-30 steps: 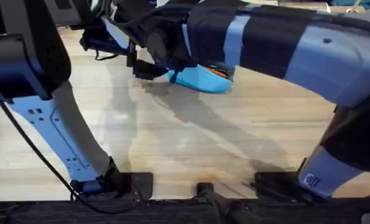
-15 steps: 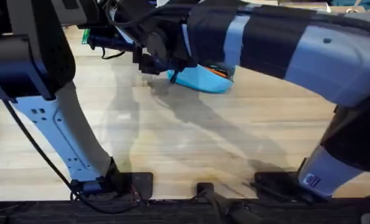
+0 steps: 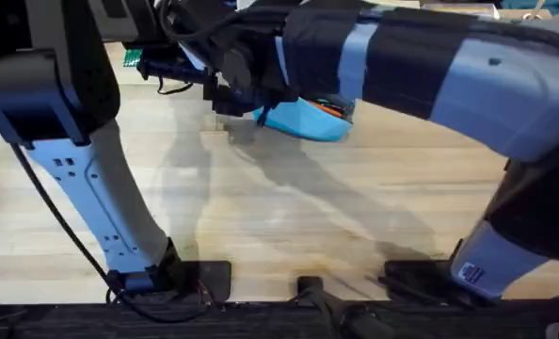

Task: Unzip the bag, pick up the pens from the table one at a time and place them inside, then zip the bag closed.

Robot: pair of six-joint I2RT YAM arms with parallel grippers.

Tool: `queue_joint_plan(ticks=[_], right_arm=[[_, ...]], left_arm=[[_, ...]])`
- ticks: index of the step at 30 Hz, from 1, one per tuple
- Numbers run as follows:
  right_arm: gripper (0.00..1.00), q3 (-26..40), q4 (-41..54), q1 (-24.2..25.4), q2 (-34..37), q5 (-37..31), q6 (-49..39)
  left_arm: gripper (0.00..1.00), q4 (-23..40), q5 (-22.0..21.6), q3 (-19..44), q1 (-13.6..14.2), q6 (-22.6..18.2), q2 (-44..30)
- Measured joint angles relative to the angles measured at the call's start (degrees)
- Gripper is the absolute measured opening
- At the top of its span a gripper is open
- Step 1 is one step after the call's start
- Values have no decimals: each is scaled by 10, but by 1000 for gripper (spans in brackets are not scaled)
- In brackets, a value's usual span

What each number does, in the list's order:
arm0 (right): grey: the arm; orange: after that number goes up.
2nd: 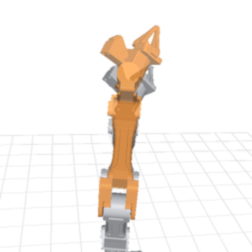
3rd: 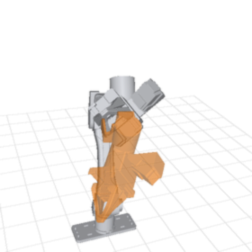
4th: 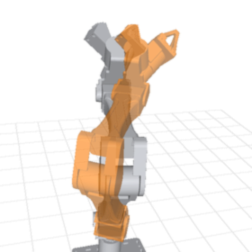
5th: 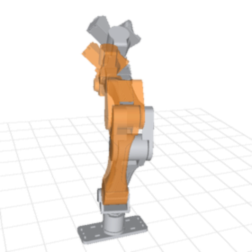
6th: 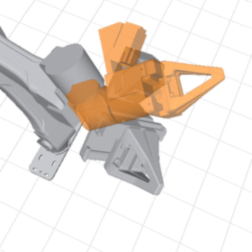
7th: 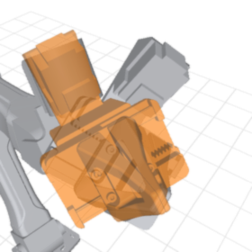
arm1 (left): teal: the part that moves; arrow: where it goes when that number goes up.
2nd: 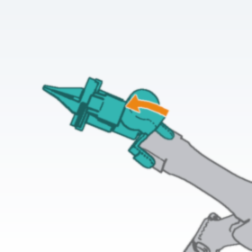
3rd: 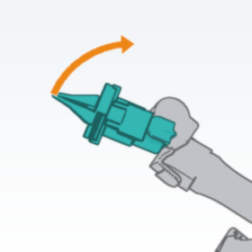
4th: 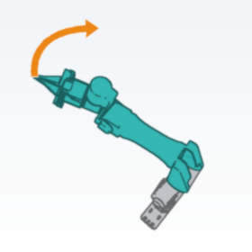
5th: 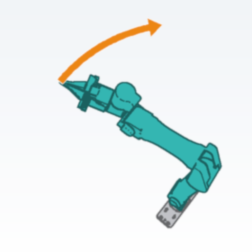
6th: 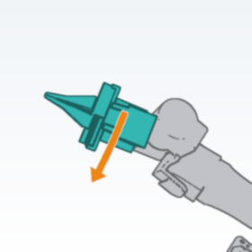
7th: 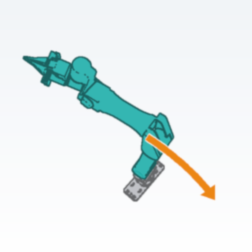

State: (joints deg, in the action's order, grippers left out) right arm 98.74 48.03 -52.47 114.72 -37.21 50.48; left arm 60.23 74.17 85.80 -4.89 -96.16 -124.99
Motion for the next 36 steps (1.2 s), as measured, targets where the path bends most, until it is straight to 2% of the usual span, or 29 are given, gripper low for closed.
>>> queue_joint_plan(ticks=[22, 23, 25, 28, 33, 36], right_arm=[[31, 0, 0, 0, 0, 0, 0], [31, 0, 0, 0, 0, 0, 0], [31, 0, 0, 0, 0, 0, 0], [31, 0, 0, 0, 0, 0, 0], [31, 0, 0, 0, 0, 0, 0], [31, 0, 0, 0, 0, 0, 0]], left_arm=[[997, 13, 0, 0, 0, 2, 0], [924, 13, 0, 0, 0, 4, 0], [617, 12, 0, 0, 0, 6, 0], [350, 11, 0, 0, 0, 6, 0], [92, 15, 0, 0, 3, 6, 0], [45, 15, 0, 0, 3, 6, 0]])
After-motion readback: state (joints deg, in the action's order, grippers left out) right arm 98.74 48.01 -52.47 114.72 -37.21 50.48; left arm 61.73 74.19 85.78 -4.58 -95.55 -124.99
